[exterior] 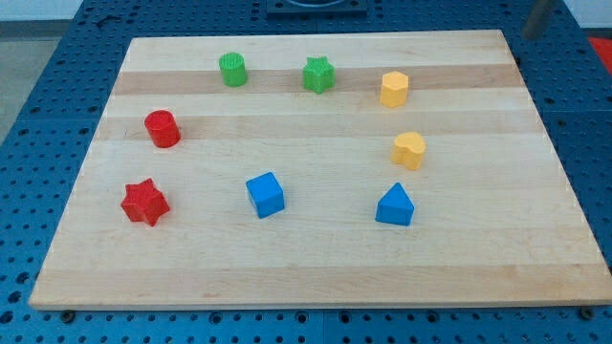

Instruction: Move the green star near the green circle

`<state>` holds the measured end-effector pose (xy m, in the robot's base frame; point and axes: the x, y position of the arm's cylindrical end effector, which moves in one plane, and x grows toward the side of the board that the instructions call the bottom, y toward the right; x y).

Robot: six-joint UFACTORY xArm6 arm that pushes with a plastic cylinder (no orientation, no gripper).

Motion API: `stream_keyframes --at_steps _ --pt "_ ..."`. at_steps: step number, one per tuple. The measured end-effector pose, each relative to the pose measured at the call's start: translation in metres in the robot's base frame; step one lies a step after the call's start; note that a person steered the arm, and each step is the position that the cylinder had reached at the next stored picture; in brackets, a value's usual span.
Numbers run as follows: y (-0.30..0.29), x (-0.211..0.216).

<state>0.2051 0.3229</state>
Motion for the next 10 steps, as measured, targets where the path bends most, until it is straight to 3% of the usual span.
stream_keyframes --at_steps 2,3,5,10 --pt "-0.142 0.001" --pt "-0.179 0.003" --pt "-0.172 0.054" --pt "-0.275 0.080"
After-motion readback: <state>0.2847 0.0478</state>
